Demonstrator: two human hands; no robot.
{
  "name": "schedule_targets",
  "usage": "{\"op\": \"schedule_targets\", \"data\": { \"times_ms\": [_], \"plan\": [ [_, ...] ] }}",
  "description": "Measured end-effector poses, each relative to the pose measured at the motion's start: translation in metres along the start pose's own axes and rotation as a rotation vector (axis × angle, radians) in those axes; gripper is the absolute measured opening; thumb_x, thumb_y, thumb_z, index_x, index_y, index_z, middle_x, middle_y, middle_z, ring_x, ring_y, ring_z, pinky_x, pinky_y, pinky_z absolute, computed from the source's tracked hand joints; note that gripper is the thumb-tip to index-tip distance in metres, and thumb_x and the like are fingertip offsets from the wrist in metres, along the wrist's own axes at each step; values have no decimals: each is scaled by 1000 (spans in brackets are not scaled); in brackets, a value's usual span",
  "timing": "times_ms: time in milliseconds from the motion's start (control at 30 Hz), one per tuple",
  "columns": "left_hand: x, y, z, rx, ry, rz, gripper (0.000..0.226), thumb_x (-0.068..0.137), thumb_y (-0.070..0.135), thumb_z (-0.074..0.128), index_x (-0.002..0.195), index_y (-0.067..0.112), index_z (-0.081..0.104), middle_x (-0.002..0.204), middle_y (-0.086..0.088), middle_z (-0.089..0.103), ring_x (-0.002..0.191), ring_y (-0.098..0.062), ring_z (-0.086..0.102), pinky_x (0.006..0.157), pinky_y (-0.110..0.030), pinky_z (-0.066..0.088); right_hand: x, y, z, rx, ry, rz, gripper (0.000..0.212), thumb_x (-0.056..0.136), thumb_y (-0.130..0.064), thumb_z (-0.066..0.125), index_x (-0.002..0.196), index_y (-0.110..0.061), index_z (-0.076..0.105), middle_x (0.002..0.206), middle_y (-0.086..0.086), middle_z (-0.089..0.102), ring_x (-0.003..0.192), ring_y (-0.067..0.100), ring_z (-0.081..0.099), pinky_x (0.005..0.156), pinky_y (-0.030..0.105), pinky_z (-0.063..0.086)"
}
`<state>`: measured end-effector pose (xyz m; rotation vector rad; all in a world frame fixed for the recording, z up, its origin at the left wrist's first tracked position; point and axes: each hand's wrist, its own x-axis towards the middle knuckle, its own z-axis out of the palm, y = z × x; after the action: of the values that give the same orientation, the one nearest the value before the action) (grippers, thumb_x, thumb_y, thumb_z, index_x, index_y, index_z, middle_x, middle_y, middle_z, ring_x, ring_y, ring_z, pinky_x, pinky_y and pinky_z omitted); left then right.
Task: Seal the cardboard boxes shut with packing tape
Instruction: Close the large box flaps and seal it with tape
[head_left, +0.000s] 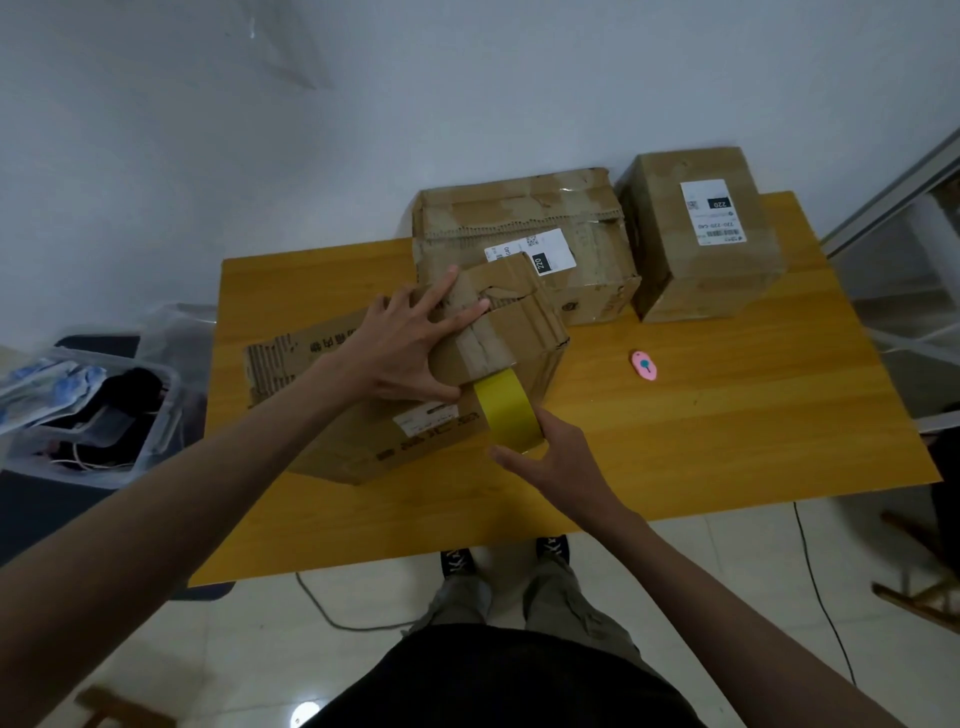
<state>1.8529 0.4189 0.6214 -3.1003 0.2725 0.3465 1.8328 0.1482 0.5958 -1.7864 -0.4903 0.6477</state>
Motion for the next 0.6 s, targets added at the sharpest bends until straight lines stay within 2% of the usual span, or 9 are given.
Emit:
{"op": "schedule_targets", "data": {
  "times_ms": [133, 267, 333, 400, 467, 533, 600],
  "plan": [
    [0, 0, -1, -1, -19, -3, 114, 69, 93, 49, 156, 51, -12, 169, -5, -16, 137, -45, 30, 105, -59, 37, -4, 7, 9, 1, 83, -20, 41, 85, -45, 74, 116, -18, 67, 96, -7, 72, 87, 12, 68, 75, 33, 55],
    [0, 1, -3, 9, -40, -15, 114, 69, 94, 49, 156, 51, -12, 169, -5, -15, 136, -45, 32, 106, -59, 36, -5, 33, 11, -21, 44, 62, 45, 87, -32, 77, 126, -14, 64, 102, -7, 74, 91, 11, 69, 79, 35, 56],
    [2, 0, -5, 6, -59, -22, 114, 69, 93, 50, 155, 53, -12, 169, -4, -15, 136, -45, 33, 106, -58, 36, -8, 50, 5, -103, -19, 189, 61, 87, -37, 76, 139, -12, 55, 120, -4, 69, 106, 16, 66, 87, 41, 53],
    [5, -2, -6, -10, -70, -35, 114, 69, 94, 51, 155, 53, -10, 169, -4, -12, 136, -44, 33, 108, -58, 35, -9, 62, -4, -206, -79, 283, 77, 87, -37, 77, 149, -6, 41, 132, 2, 58, 120, 19, 55, 96, 34, 46],
    [6, -4, -8, -79, -80, -72, 113, 67, 95, 50, 155, 54, -7, 169, -2, -8, 139, -45, 30, 111, -61, 30, -4, 61, -12, -220, -67, 252, 71, 87, -29, 78, 145, -3, 46, 119, -1, 58, 111, 14, 55, 89, 23, 43],
    [6, -5, -13, -183, -102, -133, 111, 64, 93, 48, 155, 56, -4, 170, 1, -5, 143, -45, 25, 115, -63, 24, 3, 55, -18, -211, -1, 191, 54, 84, -25, 81, 130, -11, 57, 103, -10, 62, 95, 6, 61, 73, 16, 44],
    [4, -5, -14, -320, -119, -208, 111, 61, 91, 48, 155, 57, 0, 170, 3, -2, 147, -44, 18, 116, -64, 21, 7, 53, -23, -220, 38, 131, 39, 83, -24, 82, 115, -19, 59, 92, -16, 62, 82, -4, 61, 63, 13, 40]
  ]
}}
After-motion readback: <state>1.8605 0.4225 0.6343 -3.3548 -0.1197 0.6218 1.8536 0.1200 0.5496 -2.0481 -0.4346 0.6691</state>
